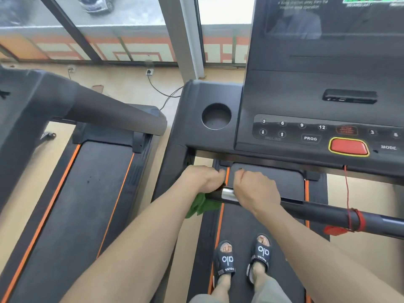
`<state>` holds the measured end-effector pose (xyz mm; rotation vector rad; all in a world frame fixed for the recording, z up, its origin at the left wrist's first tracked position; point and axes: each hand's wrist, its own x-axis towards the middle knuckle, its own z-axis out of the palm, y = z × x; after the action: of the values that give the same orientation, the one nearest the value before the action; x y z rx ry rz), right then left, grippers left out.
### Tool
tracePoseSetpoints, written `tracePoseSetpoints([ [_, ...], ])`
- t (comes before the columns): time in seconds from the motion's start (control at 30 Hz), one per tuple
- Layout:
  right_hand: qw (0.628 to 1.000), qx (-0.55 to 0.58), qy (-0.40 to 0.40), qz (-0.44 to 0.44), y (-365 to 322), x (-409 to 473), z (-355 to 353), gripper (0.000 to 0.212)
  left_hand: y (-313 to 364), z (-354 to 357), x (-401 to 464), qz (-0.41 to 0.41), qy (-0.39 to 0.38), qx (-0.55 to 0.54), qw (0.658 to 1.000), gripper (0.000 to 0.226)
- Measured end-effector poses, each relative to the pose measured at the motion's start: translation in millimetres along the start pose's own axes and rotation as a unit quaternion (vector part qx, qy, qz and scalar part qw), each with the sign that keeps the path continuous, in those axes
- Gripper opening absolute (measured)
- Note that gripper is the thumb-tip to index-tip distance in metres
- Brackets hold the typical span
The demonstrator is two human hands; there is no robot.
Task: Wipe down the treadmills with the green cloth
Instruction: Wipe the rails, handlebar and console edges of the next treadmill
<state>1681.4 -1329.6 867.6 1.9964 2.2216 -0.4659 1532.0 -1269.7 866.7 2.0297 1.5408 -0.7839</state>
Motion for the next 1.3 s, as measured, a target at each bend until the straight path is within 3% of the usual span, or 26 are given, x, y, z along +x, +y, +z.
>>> tracePoseSetpoints([
  [0.03,1.000,0.010,-0.004,0.011,0.2,0.8,-0.7,0.028,0.9,3.4,-0.4,0.003,0.033,0.010,0.999,0.077],
  [0.13,1.000,0.007,-0.003,0.003,0.5,1.5,-0.9,0.030,16.0,31.0,-27.6,-0.007,0.229,0.038,0.973,0.084],
  [0.2,1.000,-0.004,0.001,-0.010,1.1,-1.3,1.0,0.032,19.8,52.9,-40.7,-0.038,0.329,-0.023,0.943,0.067],
  [0.27,0.999,-0.026,0.003,-0.030,1.7,-2.2,1.0,0.032,17.7,72.3,-45.9,-0.009,0.415,-0.087,0.905,0.046],
  [0.37,0.999,-0.017,-0.014,-0.030,3.0,-2.7,-3.0,0.032,15.5,85.3,-60.5,0.033,0.471,-0.126,0.873,0.022],
  [0.47,0.998,-0.035,-0.017,-0.051,3.6,-5.6,-4.1,0.044,12.5,49.3,-75.9,-0.051,0.483,-0.212,0.848,0.026],
  [0.53,0.998,-0.024,-0.026,-0.057,6.4,-5.7,-5.7,0.047,7.7,1.2,-76.9,-0.134,0.488,-0.339,0.793,0.032],
  [0.6,0.998,0.003,-0.038,-0.058,6.3,-4.6,-7.4,0.046,0.7,-53.2,-78.6,-0.159,0.518,-0.444,0.714,0.036],
  [0.67,0.995,0.051,-0.033,-0.076,5.1,-1.2,-16.5,0.032,-7.3,-103.3,-72.8,-0.167,0.555,-0.490,0.652,0.037],
  [0.7,0.993,0.088,-0.014,-0.078,4.8,2.6,-26.6,0.016,-11.9,-123.9,-64.6,-0.161,0.567,-0.494,0.639,0.035],
  [0.73,0.989,0.125,0.009,-0.079,4.5,6.5,-37.9,0.012,-14.9,-139.2,-56.7,-0.145,0.563,-0.483,0.654,0.032],
  [0.77,0.982,0.176,0.037,-0.061,5.2,11.0,-51.0,0.021,-17.2,-146.0,-43.6,-0.116,0.547,-0.452,0.695,0.027],
  [0.83,0.953,0.297,0.063,-0.008,8.6,22.5,-76.6,0.033,-19.1,-136.9,-10.2,-0.050,0.449,-0.339,0.825,0.023],
  [0.87,0.931,0.355,0.080,0.013,9.9,30.0,-86.7,0.039,-18.4,-122.3,8.6,-0.026,0.372,-0.249,0.894,0.035],
  [0.9,0.911,0.399,0.102,0.026,11.8,36.1,-95.0,0.045,-15.6,-105.0,26.5,-0.015,0.302,-0.158,0.940,0.050],
  [0.97,0.888,0.442,0.123,0.038,16.0,51.9,-107.2,0.049,-12.3,-84.6,56.2,-0.016,0.287,-0.059,0.956,0.063],
  [1.03,0.887,0.441,0.136,0.032,17.1,69.7,-119.5,0.044,-20.2,-91.1,72.3,-0.012,0.317,-0.067,0.946,0.066],
  [1.17,0.939,0.315,0.131,-0.033,1.8,120.0,-132.7,0.036,-49.8,-114.8,85.6,0.076,0.289,-0.015,0.954,0.069],
  [1.23,0.958,0.257,0.106,-0.068,-14.9,148.2,-137.9,0.049,-65.7,-124.9,87.6,0.131,0.263,-0.009,0.956,0.072],
  [1.3,0.969,0.214,0.099,-0.076,-25.0,173.8,-142.9,0.060,-83.3,-138.4,106.0,0.120,0.267,-0.015,0.956,0.070],
])
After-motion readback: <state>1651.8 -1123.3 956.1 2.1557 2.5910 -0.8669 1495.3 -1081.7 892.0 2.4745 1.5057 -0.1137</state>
